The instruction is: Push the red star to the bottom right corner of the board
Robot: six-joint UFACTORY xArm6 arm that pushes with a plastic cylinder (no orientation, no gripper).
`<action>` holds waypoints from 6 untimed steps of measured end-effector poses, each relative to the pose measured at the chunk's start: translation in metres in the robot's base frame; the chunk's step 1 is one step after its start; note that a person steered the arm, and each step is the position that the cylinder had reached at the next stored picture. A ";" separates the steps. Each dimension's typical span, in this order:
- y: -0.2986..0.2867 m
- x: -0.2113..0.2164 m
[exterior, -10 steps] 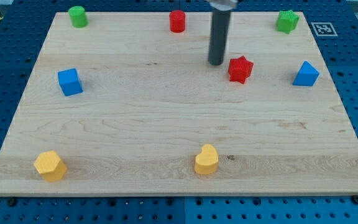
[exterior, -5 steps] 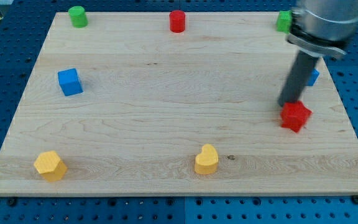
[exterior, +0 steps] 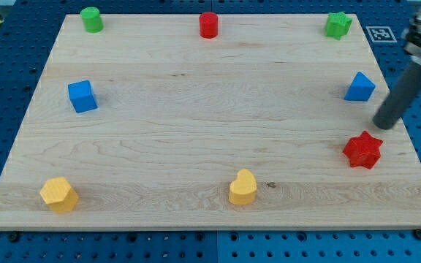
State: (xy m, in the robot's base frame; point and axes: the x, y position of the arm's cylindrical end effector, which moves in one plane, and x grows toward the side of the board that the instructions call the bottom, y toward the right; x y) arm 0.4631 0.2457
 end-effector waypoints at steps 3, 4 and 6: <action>-0.037 0.065; -0.036 0.068; -0.027 0.085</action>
